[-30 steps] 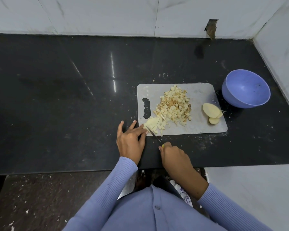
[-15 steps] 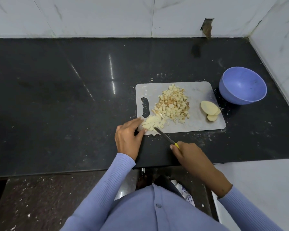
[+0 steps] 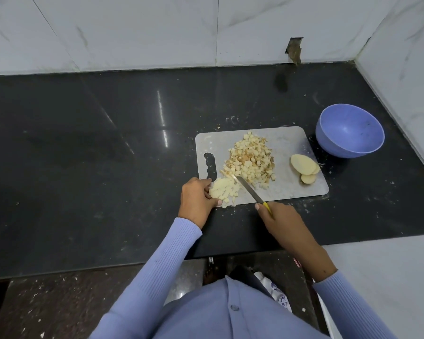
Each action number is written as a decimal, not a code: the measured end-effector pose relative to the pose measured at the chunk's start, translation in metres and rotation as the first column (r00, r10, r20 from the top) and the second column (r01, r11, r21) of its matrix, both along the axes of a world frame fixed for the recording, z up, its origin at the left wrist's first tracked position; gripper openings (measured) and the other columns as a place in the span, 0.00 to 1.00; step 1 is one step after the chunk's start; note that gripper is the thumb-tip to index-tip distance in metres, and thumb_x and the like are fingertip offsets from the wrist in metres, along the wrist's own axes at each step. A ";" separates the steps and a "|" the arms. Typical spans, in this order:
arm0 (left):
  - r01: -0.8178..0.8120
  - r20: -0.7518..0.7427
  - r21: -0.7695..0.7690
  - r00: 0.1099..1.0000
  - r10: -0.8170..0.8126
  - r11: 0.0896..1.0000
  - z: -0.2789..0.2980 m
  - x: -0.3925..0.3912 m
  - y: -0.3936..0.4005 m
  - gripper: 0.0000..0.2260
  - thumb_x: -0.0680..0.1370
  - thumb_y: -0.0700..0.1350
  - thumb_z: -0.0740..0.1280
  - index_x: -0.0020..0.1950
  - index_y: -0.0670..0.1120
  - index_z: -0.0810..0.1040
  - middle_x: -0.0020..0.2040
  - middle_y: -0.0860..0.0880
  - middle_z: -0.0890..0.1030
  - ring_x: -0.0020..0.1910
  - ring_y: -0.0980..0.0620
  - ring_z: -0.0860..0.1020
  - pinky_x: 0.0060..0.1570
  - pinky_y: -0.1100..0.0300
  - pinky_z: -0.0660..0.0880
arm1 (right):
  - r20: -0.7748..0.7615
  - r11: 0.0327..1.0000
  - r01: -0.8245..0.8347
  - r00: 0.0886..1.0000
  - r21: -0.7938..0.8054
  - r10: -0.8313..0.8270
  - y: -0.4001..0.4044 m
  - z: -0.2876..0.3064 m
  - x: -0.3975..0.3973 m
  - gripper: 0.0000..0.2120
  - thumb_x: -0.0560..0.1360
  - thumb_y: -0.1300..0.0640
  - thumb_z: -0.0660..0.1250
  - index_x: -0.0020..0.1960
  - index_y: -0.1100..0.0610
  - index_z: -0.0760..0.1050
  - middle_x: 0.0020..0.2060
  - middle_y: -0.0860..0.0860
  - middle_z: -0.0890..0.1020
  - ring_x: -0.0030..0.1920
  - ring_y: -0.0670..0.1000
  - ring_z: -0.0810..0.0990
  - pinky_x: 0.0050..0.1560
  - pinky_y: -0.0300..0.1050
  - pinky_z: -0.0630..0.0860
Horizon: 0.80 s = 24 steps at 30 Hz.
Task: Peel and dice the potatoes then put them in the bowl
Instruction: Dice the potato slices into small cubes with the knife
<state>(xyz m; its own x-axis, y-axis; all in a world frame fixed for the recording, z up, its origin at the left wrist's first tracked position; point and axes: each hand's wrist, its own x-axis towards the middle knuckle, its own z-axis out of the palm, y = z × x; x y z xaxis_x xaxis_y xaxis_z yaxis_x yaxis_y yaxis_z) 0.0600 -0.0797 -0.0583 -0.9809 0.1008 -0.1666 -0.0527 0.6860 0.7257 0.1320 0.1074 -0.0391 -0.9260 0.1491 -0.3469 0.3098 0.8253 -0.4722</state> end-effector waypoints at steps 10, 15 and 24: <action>-0.019 0.044 0.047 0.999 0.017 0.999 0.006 -0.015 0.017 0.23 0.64 0.37 0.80 0.58 0.39 0.80 0.38 0.47 0.78 0.39 0.51 0.80 0.46 0.59 0.79 | -0.183 0.964 0.138 0.966 -0.226 -0.181 -0.030 -0.010 -0.017 0.20 0.67 0.49 0.77 0.37 0.55 0.65 0.30 0.51 0.77 0.31 0.50 0.77 0.33 0.49 0.76; -0.004 0.068 0.082 0.998 -0.002 0.997 0.008 -0.025 0.029 0.23 0.64 0.37 0.79 0.58 0.39 0.80 0.39 0.46 0.79 0.39 0.52 0.79 0.45 0.65 0.75 | -0.230 0.960 0.167 0.948 -0.224 -0.219 -0.040 -0.018 -0.030 0.22 0.63 0.52 0.80 0.40 0.57 0.67 0.31 0.48 0.77 0.32 0.44 0.76 0.32 0.40 0.71; -0.004 0.169 0.279 0.985 -0.045 0.960 0.008 -0.036 0.018 0.18 0.66 0.30 0.76 0.54 0.38 0.82 0.45 0.43 0.83 0.41 0.53 0.82 0.47 0.67 0.78 | -0.301 0.948 0.240 0.907 -0.210 -0.296 -0.038 -0.018 -0.041 0.17 0.67 0.56 0.77 0.42 0.57 0.68 0.32 0.48 0.79 0.34 0.47 0.79 0.37 0.46 0.76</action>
